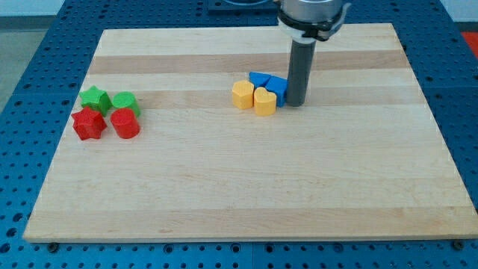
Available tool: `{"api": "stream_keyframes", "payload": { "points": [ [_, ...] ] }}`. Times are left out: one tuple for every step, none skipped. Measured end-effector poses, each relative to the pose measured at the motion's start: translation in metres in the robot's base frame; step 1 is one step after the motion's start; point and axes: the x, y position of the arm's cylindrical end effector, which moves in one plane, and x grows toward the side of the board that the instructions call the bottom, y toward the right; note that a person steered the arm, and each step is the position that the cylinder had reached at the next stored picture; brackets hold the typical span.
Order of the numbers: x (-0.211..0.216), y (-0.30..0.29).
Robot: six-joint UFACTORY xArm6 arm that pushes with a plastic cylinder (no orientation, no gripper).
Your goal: Push the blue triangle into the yellow blocks
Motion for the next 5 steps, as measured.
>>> {"api": "stream_keyframes", "payload": {
  "points": [
    [0.000, -0.009],
    [0.000, -0.011],
    [0.000, -0.009],
    [0.000, -0.001],
    [-0.002, 0.007]
  ]
}}
